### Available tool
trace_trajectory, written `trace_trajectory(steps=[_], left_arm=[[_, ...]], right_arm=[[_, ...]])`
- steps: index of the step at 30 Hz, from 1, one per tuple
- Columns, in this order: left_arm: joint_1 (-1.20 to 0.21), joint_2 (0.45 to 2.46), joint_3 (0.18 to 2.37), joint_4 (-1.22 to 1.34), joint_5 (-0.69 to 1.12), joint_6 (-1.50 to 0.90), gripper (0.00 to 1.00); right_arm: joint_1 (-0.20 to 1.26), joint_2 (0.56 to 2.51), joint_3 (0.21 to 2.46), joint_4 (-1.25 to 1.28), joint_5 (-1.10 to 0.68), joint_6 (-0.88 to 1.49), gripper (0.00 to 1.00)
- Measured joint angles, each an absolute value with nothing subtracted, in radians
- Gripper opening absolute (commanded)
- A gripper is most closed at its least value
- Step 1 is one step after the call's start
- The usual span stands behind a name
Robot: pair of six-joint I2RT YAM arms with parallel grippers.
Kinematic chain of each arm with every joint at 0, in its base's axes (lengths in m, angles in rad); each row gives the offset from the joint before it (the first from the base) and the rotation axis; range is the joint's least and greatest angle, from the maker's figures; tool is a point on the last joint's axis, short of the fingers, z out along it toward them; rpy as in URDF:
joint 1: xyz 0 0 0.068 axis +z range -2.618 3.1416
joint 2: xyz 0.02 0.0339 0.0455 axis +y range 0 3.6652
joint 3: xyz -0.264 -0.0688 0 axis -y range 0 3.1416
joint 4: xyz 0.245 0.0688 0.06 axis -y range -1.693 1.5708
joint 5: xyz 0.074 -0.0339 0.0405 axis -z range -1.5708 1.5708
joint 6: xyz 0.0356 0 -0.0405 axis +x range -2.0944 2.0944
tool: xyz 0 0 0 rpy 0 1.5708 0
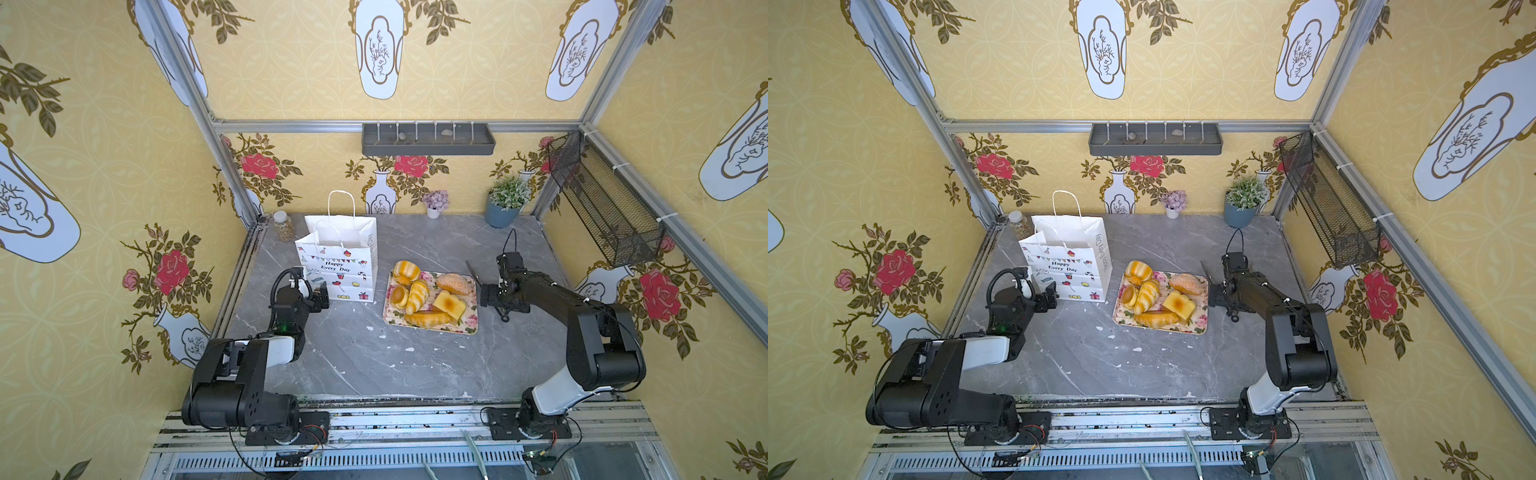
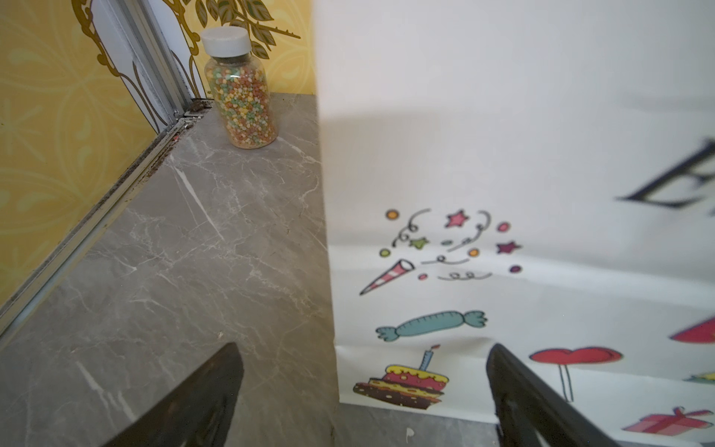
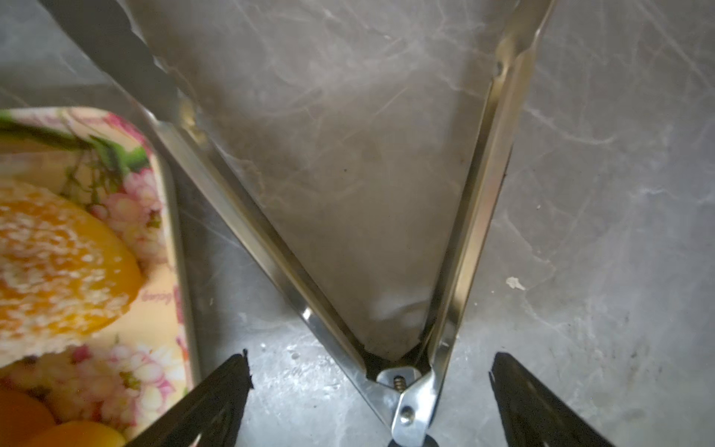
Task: Pack bread into a paper bag
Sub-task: Pick up the clamp from the center of the board.
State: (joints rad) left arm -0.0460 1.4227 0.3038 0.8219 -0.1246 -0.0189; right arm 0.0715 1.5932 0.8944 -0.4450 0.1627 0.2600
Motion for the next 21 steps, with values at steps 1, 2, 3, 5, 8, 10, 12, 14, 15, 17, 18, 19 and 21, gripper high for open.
trace_trajectory(steps=[1,2,3,5,8,10,12,14,15,17,18,19,21], left_arm=[[-0.046,1.423,0.304,0.822,-0.125,-0.019,0.99],[-0.046,1.423,0.304,0.822,-0.125,-0.019,0.99],[-0.046,1.423,0.304,0.822,-0.125,-0.019,0.99],[-0.046,1.423,0.304,0.822,-0.125,-0.019,0.99],[-0.046,1.423,0.304,0.822,-0.125,-0.019,0.99],[-0.046,1.423,0.304,0.822,-0.125,-0.019,0.99],[-0.046,1.423,0.304,0.822,-0.125,-0.019,0.99],[-0.046,1.423,0.304,0.822,-0.125,-0.019,0.99],[-0.046,1.423,0.304,0.822,-0.125,-0.019,0.99],[-0.046,1.423,0.304,0.822,-0.125,-0.019,0.99],[-0.046,1.423,0.304,0.822,-0.125,-0.019,0.99],[-0.046,1.423,0.304,0.822,-0.125,-0.019,0.99],[-0.046,1.423,0.304,0.822,-0.125,-0.019,0.99]], right_arm=[[0.072,1.596,0.893,-0.443,0.166,0.258,0.98],[0.072,1.601,0.893,-0.441,0.169,0.256,0.98],[0.072,1.607,0.893,-0.439,0.173,0.252,0.98],[0.072,1.622,0.894,-0.439,0.186,0.236,0.98],[0.072,1.636,0.894,-0.427,0.197,0.229,0.98],[0.067,1.651,0.893,-0.410,0.204,0.221,0.98],[0.065,1.663,0.893,-0.379,0.206,0.213,0.98],[0.062,1.680,0.894,-0.328,0.204,0.207,0.98],[0.060,1.687,0.896,-0.311,0.201,0.206,0.98],[0.055,1.703,0.901,-0.270,0.191,0.202,0.98],[0.053,1.710,0.904,-0.256,0.187,0.198,0.98],[0.051,1.715,0.905,-0.248,0.182,0.194,0.98],[0.044,1.721,0.907,-0.232,0.170,0.184,0.98]])
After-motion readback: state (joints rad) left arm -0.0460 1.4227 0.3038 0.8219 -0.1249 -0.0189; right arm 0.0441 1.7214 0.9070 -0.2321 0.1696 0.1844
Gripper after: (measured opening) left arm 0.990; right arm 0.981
